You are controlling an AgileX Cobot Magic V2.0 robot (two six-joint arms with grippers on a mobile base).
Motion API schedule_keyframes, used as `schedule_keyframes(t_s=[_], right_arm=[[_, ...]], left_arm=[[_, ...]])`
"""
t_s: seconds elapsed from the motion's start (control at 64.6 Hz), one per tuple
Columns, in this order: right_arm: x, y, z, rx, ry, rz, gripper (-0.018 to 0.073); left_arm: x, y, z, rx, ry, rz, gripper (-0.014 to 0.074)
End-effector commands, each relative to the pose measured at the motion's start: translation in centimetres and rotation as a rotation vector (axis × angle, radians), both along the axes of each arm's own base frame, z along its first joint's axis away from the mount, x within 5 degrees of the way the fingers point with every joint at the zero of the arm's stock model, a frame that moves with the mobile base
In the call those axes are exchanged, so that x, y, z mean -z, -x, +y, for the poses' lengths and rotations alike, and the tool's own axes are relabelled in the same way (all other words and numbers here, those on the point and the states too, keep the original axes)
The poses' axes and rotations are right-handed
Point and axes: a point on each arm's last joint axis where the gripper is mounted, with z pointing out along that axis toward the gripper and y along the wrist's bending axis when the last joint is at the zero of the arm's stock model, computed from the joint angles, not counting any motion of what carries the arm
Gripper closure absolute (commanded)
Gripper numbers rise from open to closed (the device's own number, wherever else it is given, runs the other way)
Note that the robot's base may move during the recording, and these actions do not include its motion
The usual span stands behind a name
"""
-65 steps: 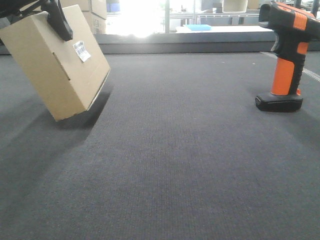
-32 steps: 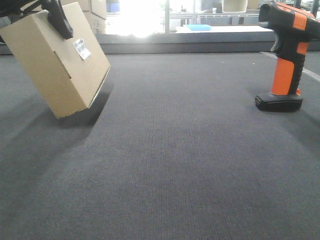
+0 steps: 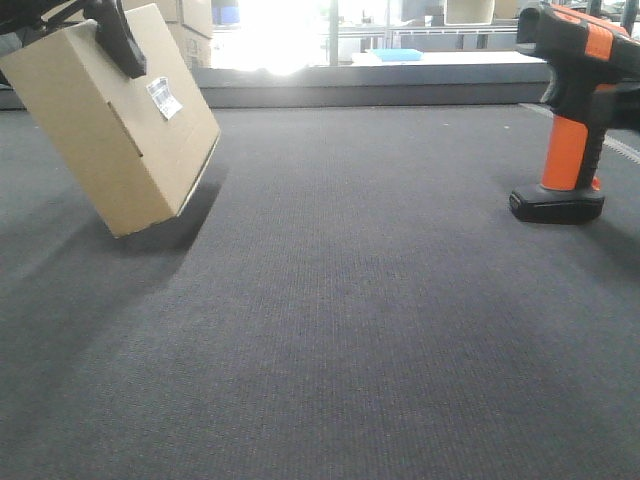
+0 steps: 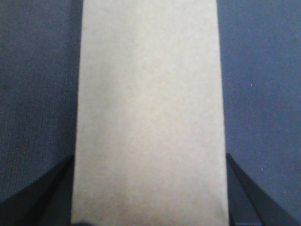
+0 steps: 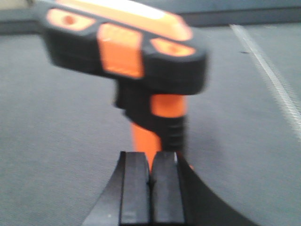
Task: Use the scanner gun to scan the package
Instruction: 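Grasp the orange scanner gun handle with the right gripper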
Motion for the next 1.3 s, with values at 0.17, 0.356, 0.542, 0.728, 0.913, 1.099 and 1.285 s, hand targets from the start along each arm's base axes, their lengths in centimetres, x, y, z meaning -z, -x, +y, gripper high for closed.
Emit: schedule_keyframes(t_s=[0.17, 0.356, 0.542, 0.728, 0.913, 1.099, 1.285], right_arm=[[0.7, -1.1, 0.3, -0.01, -0.09, -0.153, 0.0589], [0.8, -1.1, 0.3, -0.012, -0.089, -0.151, 0.0237], [0.9, -2.1, 0.3, -0.008, -0.091, -0.145, 0.0059], [0.6, -3.8, -0.3, 0.071, -0.122, -0.171, 0.0063], [0.8, -5.0, -0.1, 0.072, -0.127, -0.172, 0.0063], [0.9, -6.1, -0.3, 0.091, -0.138, -0.181, 0.0063], [0.9, -7.1, -0.2, 0.091, -0.142, -0.175, 0.0063]], left_arm=[[-0.7, 0.1, -0.2, -0.008, 0.023, -0.026, 0.0436], [-0.7, 0.1, -0.2, -0.008, 0.023, -0.029, 0.0436], [-0.7, 0.1, -0.2, -0.009, 0.024, -0.035, 0.0436], [-0.7, 0.1, -0.2, -0.009, 0.024, -0.035, 0.0436], [-0.7, 0.1, -0.2, -0.01, 0.026, -0.033, 0.0436], [-0.7, 0.1, -0.2, -0.01, 0.026, -0.033, 0.0436], [-0.7, 0.1, -0.2, -0.01, 0.026, -0.033, 0.0436]])
